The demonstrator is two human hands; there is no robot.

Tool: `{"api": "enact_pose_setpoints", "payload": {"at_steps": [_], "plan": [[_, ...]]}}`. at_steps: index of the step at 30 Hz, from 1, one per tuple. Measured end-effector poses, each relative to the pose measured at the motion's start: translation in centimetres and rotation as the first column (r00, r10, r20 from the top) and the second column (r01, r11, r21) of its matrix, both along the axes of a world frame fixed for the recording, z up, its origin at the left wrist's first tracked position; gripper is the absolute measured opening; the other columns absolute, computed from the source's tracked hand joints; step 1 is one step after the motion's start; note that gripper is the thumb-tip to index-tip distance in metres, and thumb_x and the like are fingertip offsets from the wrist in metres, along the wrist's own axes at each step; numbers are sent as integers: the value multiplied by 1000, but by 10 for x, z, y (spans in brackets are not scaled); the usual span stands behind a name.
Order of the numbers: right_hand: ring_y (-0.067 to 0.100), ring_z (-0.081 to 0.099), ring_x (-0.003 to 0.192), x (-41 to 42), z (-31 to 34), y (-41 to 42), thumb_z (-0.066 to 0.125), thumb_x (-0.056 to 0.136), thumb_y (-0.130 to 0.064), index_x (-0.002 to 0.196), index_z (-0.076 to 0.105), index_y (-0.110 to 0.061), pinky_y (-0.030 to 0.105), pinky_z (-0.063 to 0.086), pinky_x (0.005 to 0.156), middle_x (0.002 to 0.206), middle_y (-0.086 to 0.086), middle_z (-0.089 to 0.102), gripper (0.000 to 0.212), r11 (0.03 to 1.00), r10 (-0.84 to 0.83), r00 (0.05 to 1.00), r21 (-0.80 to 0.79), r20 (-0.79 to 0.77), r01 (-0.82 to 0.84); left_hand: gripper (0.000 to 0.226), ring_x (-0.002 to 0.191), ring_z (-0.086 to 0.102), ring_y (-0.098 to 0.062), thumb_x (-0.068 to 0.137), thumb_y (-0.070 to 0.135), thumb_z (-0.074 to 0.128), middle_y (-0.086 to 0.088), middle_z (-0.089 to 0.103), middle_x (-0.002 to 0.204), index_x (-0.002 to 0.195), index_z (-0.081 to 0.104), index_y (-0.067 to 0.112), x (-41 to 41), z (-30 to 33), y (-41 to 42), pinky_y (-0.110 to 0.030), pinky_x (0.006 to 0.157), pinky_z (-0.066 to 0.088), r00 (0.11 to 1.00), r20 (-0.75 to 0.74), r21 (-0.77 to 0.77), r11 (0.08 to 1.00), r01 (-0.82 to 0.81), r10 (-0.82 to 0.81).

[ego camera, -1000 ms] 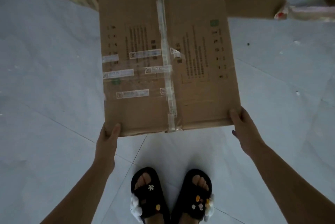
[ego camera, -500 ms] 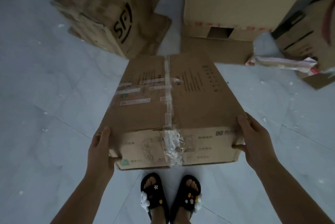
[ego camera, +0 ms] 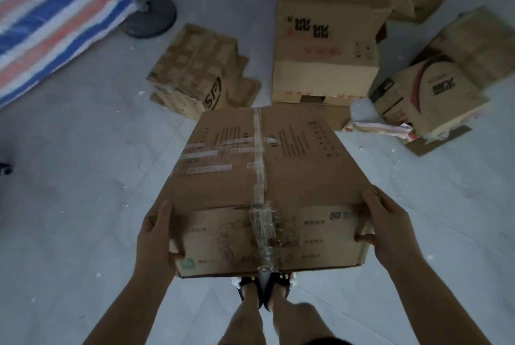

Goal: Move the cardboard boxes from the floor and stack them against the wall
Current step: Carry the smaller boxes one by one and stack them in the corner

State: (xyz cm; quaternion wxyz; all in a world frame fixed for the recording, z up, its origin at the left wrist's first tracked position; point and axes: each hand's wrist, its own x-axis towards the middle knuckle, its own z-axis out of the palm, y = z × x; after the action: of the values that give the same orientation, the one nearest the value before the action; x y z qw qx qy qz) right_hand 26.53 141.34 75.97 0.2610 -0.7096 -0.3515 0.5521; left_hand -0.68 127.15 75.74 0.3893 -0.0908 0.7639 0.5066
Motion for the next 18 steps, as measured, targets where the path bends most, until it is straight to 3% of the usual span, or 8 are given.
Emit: {"api": "enact_pose_setpoints", "payload": {"at_steps": [5, 7, 11, 14, 18], "plan": [[9, 54, 88, 13, 38, -20, 50, 96, -32, 124, 58, -25, 44, 53, 69, 100, -13, 60, 30, 999, 2, 1000, 49, -17, -1, 27, 94, 50, -21, 94, 42, 50, 2, 52, 109, 116, 47, 25, 8, 41, -24, -50, 84, 48, 999, -34, 31, 999, -38, 39], [9, 52, 85, 19, 49, -24, 49, 97, -31, 124, 57, -24, 45, 52, 70, 97, -14, 58, 29, 999, 5, 1000, 53, -31, -3, 26, 96, 49, -22, 94, 41, 51, 2, 53, 107, 114, 49, 25, 15, 56, -29, -50, 83, 47, 997, -46, 59, 997, -56, 59], [22, 50, 93, 33, 64, -13, 50, 97, -30, 131, 54, -19, 46, 51, 70, 113, -1, 53, 37, 999, 36, 998, 38, -50, -34, 23, 100, 47, -23, 93, 39, 53, 6, 53, 96, 110, 51, 24, 34, 76, -35, -52, 84, 45, 991, -75, 96, 990, -105, 112], [24, 51, 88, 45, 71, 5, 49, 96, -34, 133, 52, -19, 47, 50, 68, 115, 0, 51, 40, 992, 123, 989, 40, -85, -120, 20, 98, 48, -24, 93, 39, 53, 10, 52, 93, 108, 51, 26, 60, 86, -37, -54, 86, 46, 981, -86, 111, 980, -164, 173], [31, 46, 110, 69, 82, 32, 48, 97, -34, 137, 48, -20, 52, 47, 75, 126, -2, 48, 43, 966, 257, 957, 61, -133, -251, 12, 86, 51, -21, 92, 40, 53, 3, 55, 95, 91, 54, 28, 113, 93, -44, -56, 86, 47, 949, -117, 119, 953, -278, 292]]}}
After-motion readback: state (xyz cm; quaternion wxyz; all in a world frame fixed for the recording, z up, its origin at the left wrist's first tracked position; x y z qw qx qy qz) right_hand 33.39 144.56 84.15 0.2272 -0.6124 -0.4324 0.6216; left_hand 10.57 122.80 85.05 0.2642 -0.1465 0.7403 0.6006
